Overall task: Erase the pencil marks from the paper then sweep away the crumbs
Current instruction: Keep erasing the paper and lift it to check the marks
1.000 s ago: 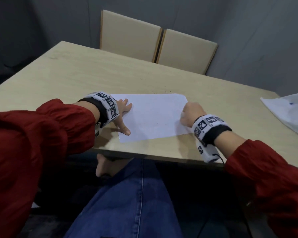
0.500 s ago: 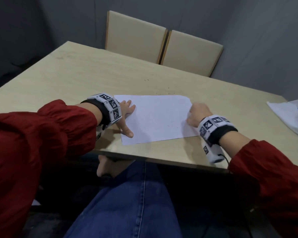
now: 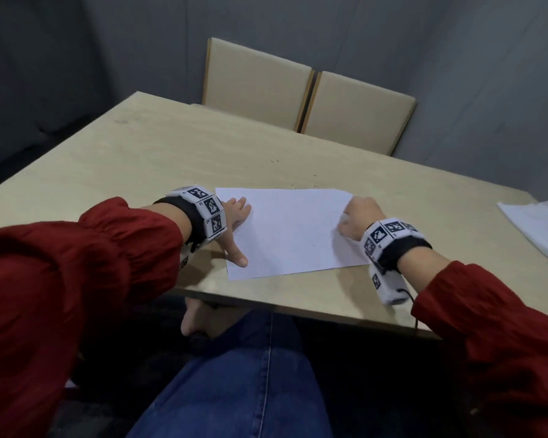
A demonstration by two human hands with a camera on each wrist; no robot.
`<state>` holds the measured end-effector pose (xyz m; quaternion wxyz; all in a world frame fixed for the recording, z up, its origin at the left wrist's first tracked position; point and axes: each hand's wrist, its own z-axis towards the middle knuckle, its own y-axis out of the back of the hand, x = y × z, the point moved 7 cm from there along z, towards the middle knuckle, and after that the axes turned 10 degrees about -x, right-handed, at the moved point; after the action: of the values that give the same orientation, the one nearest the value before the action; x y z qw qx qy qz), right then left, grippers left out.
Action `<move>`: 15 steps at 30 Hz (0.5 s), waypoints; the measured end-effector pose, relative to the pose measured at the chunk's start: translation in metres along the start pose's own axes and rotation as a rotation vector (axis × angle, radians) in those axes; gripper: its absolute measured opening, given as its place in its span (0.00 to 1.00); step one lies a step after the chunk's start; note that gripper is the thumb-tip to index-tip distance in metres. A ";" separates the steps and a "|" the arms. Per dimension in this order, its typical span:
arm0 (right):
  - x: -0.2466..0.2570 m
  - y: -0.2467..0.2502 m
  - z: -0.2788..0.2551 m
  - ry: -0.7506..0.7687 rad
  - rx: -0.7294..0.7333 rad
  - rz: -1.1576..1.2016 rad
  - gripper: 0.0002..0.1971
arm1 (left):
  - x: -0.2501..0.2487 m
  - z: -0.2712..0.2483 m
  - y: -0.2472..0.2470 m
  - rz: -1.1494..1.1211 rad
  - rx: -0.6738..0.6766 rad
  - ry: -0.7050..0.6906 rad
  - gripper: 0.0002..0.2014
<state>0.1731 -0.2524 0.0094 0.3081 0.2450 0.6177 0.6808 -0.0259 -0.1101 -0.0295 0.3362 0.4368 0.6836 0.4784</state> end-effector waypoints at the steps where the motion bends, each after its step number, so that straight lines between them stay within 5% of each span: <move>1: 0.016 0.001 -0.005 0.043 0.003 0.034 0.12 | 0.000 0.000 0.000 -0.004 -0.005 0.001 0.61; 6: 0.127 -0.005 -0.038 0.292 0.046 0.302 0.20 | 0.001 0.000 -0.003 -0.027 0.023 0.020 0.64; 12: 0.018 0.000 0.007 0.066 -0.035 0.026 0.18 | 0.007 0.005 -0.009 -0.034 0.042 0.018 0.66; 15: 0.021 0.007 0.007 0.067 0.019 0.006 0.15 | 0.007 0.006 -0.007 -0.024 0.053 0.009 0.65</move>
<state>0.1625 -0.2324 0.0161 0.2828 0.2270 0.6334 0.6836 -0.0256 -0.1025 -0.0387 0.3272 0.4351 0.7029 0.4578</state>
